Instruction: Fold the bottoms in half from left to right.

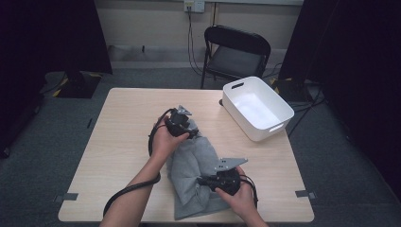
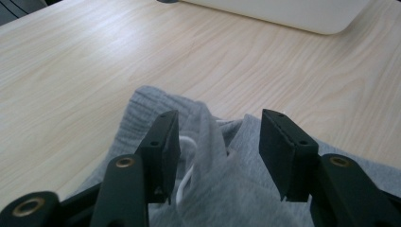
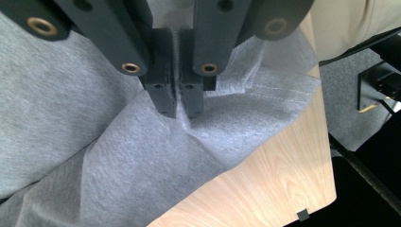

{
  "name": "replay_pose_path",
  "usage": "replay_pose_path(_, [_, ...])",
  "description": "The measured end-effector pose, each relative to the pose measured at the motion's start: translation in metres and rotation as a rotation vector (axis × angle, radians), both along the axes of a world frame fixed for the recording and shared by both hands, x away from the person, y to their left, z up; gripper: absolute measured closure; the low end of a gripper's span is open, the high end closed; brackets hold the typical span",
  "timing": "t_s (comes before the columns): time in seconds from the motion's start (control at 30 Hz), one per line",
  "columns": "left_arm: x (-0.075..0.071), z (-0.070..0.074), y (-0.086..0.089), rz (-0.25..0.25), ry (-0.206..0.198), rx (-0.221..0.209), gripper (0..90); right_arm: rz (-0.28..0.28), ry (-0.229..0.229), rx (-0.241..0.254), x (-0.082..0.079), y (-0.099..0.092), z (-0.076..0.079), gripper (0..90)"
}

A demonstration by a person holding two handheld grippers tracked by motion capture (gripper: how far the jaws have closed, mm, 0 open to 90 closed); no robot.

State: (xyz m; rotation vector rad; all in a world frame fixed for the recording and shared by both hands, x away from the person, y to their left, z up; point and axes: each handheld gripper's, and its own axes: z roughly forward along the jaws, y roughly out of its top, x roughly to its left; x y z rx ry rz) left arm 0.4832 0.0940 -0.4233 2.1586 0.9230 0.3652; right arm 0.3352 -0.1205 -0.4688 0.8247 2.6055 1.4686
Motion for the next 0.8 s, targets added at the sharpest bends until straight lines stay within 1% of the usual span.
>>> replay_pose_path(0.07, [-0.004, 0.001, 0.005, 0.0, -0.001, -0.006, 47.9, 0.002, 0.0, -0.003, 0.0, 0.001, 0.0, 87.6])
replay_pose_path(0.13, [-0.009, 0.0, 0.011, 0.013, -0.005, -0.012, 47.9, 0.002, -0.002, -0.002, -0.001, 0.001, 0.0, 87.6])
replay_pose_path(0.2, [-0.012, -0.002, 0.016, 0.016, 0.005, -0.014, 47.7, 0.001, -0.007, -0.004, -0.001, 0.001, 0.0, 87.6])
replay_pose_path(0.23, [-0.014, -0.003, 0.019, 0.026, 0.001, -0.013, 47.2, 0.001, -0.006, -0.005, -0.001, 0.001, 0.001, 87.6])
replay_pose_path(0.27, [-0.015, -0.004, 0.021, 0.024, 0.008, -0.019, 47.1, 0.002, -0.007, -0.008, -0.001, 0.001, 0.001, 87.7])
replay_pose_path(0.3, [-0.017, -0.005, 0.024, 0.031, 0.007, -0.019, 47.0, 0.002, -0.008, -0.01, -0.001, 0.001, 0.001, 87.7])
replay_pose_path(0.43, [-0.022, -0.011, 0.03, 0.038, 0.032, -0.022, 46.5, 0.004, -0.013, -0.014, -0.002, 0.002, 0.002, 87.7])
replay_pose_path(0.47, [-0.023, -0.012, 0.031, 0.043, 0.039, -0.036, 46.5, 0.004, -0.012, -0.013, -0.002, 0.002, 0.002, 87.7])
replay_pose_path(0.53, [-0.025, -0.015, 0.032, 0.039, 0.055, -0.037, 46.6, 0.003, -0.012, -0.013, -0.002, 0.002, 0.002, 87.7])
replay_pose_path(0.57, [-0.026, -0.016, 0.033, 0.04, 0.057, -0.039, 47.5, 0.003, -0.012, -0.015, -0.002, 0.002, 0.002, 87.6])
replay_pose_path(0.6, [-0.027, -0.017, 0.032, 0.04, 0.062, -0.051, 48.7, 0.004, -0.012, -0.017, -0.002, 0.002, 0.002, 87.6])
replay_pose_path(0.67, [-0.028, -0.018, 0.032, 0.032, 0.088, -0.065, 54.5, 0.002, -0.01, -0.014, -0.002, 0.002, 0.001, 87.6])
replay_pose_path(0.7, [-0.029, -0.019, 0.031, 0.025, 0.088, -0.064, 58.3, 0.003, -0.009, -0.014, -0.001, 0.002, 0.001, 87.6])
replay_pose_path(0.73, [-0.029, -0.019, 0.03, 0.016, 0.099, -0.058, 61.5, 0.003, -0.009, -0.014, -0.001, 0.002, 0.001, 87.6])
replay_pose_path(0.8, [-0.029, -0.018, 0.028, 0.011, 0.119, -0.066, 66.4, 0.005, -0.009, -0.016, -0.001, 0.002, 0.001, 87.6])
